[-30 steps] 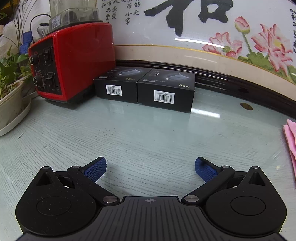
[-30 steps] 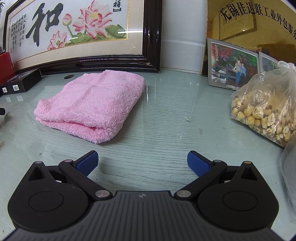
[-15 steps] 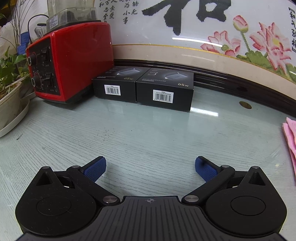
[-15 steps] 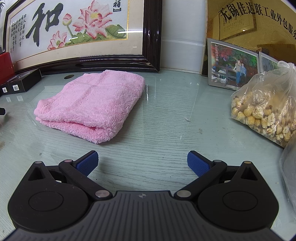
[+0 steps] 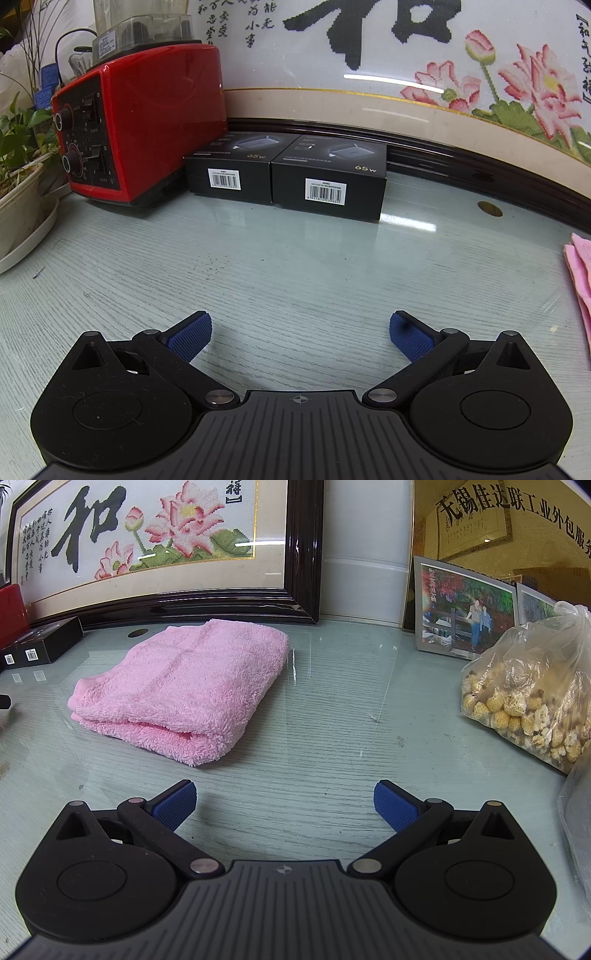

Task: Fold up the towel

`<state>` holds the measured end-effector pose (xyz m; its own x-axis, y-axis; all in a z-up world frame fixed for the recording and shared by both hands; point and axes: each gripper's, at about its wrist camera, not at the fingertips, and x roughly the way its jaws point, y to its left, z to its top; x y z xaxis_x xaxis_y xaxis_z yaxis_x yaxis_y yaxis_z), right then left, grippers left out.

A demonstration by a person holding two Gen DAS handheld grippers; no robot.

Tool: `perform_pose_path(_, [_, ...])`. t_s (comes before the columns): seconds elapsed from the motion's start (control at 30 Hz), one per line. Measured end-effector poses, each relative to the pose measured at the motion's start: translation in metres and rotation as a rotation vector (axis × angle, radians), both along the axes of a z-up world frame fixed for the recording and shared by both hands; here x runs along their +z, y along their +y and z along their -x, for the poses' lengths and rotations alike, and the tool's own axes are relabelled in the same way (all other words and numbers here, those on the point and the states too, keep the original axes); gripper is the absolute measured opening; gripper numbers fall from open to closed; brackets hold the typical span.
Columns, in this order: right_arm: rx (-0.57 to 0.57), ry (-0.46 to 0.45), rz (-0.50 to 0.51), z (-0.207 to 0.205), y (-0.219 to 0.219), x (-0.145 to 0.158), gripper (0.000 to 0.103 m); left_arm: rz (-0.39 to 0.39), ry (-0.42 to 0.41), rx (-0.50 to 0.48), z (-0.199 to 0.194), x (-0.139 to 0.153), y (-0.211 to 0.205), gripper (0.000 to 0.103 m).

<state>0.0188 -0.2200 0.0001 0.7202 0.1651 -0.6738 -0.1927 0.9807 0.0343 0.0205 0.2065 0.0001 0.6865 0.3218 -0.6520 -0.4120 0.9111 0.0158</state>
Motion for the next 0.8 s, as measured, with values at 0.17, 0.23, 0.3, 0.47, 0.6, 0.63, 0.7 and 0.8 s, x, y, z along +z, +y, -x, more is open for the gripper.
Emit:
perform_pose_path(0.17, [-0.007, -0.001, -0.001, 0.0, 0.003, 0.0, 0.103, 0.001, 0.0, 0.0, 0.0, 0.0, 0.0, 0.103])
perform_pose_path(0.23, [-0.021, -0.001, -0.005, 0.001, 0.002, 0.001, 0.103, 0.001, 0.0, 0.0, 0.0, 0.0, 0.0, 0.103])
perform_pose_path(0.3, [-0.057, -0.003, -0.001, -0.004, -0.001, 0.001, 0.103, 0.001, 0.0, 0.0, 0.0, 0.0, 0.0, 0.103])
perform_pose_path(0.47, [-0.173, -0.001, 0.003, -0.011, -0.027, 0.0, 0.103, 0.001, 0.0, 0.0, 0.0, 0.0, 0.0, 0.103])
perform_pose_path(0.6, [-0.195, 0.001, 0.004, -0.015, -0.049, -0.002, 0.103, 0.001, -0.001, 0.0, 0.0, 0.0, 0.0, 0.103])
perform_pose_path(0.63, [-0.198, 0.003, 0.005, -0.016, -0.055, -0.002, 0.103, 0.002, -0.001, 0.0, 0.0, 0.0, 0.0, 0.103])
perform_pose_path(0.7, [-0.203, 0.005, 0.007, -0.018, -0.065, -0.003, 0.103, 0.002, -0.001, 0.0, 0.0, 0.0, 0.0, 0.103])
perform_pose_path(0.8, [-0.2, 0.002, 0.007, -0.019, -0.076, -0.004, 0.103, 0.002, -0.001, 0.0, 0.0, 0.0, 0.0, 0.103])
